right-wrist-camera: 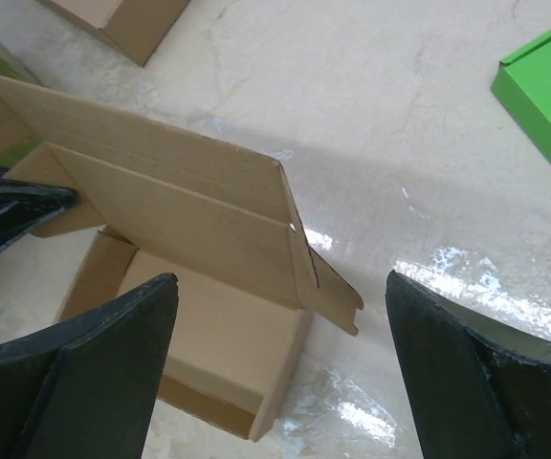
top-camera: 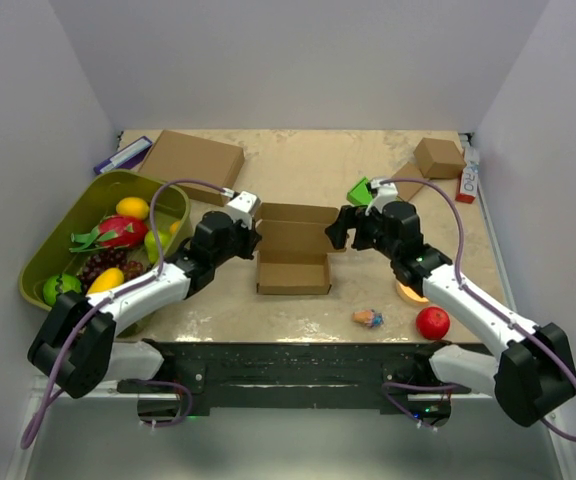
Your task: Fold the paper box
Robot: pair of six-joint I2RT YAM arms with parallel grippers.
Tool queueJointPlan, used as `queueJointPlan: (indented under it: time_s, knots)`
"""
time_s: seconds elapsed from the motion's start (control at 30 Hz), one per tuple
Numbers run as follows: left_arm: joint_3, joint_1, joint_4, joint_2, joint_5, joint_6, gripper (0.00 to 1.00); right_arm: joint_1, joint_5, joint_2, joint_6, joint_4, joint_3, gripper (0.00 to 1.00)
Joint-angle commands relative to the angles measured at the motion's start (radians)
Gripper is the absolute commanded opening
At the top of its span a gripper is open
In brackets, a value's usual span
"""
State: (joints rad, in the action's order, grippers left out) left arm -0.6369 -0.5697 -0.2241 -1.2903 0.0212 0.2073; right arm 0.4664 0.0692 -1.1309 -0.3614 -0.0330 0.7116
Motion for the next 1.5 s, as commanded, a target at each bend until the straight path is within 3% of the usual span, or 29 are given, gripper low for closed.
queueJointPlan:
  time_s: [0.0,0.2,0.3,0.33,0.43,0.57,0.6,0.63,0.8,0.9,1.07,1.3,1.47]
  knots:
    - [-0.018,-0.001,-0.064,0.04,-0.014,-0.06,0.0,0.002,-0.028,-0.035,0.032,-0.027,-0.017,0.93]
    - [-0.014,-0.002,-0.067,0.04,-0.003,-0.066,0.0,0.003,0.001,-0.105,0.048,-0.079,-0.015,0.9]
    - [-0.012,-0.001,-0.077,0.036,-0.001,-0.06,0.0,0.003,0.024,-0.116,0.049,-0.091,-0.006,0.76]
    - [-0.014,-0.002,-0.083,0.034,-0.001,-0.056,0.0,0.003,0.026,-0.115,0.045,-0.093,-0.004,0.66]
    - [-0.02,-0.002,-0.096,0.02,-0.003,-0.045,0.0,0.006,0.052,-0.115,0.036,-0.105,-0.001,0.56]
    - [-0.038,-0.005,-0.11,-0.001,-0.018,-0.022,0.0,0.008,0.058,-0.128,0.006,-0.108,0.003,0.29]
    - [-0.041,-0.01,-0.113,-0.01,-0.018,-0.013,0.0,0.011,0.049,-0.132,-0.011,-0.107,0.005,0.17]
    - [-0.047,-0.013,-0.126,-0.017,-0.045,0.001,0.0,0.023,0.035,-0.135,-0.016,-0.111,0.005,0.15]
    - [-0.093,-0.064,-0.172,-0.093,-0.142,0.021,0.0,0.092,-0.058,-0.155,-0.05,-0.16,0.028,0.09]
    - [-0.165,-0.116,-0.193,-0.15,-0.26,0.006,0.0,0.172,-0.215,-0.178,-0.063,-0.168,0.074,0.03]
    - [-0.187,-0.157,-0.319,-0.234,-0.447,-0.02,0.0,0.196,-0.394,-0.221,-0.083,-0.272,0.083,0.01]
    - [-0.132,-0.2,-0.591,-0.34,-0.527,-0.046,0.0,0.225,-0.465,-0.259,-0.054,-0.418,0.043,0.0]
    - [-0.083,-0.239,-0.685,-0.394,-0.593,-0.039,0.0,0.255,-0.503,-0.257,-0.062,-0.43,-0.006,0.0]
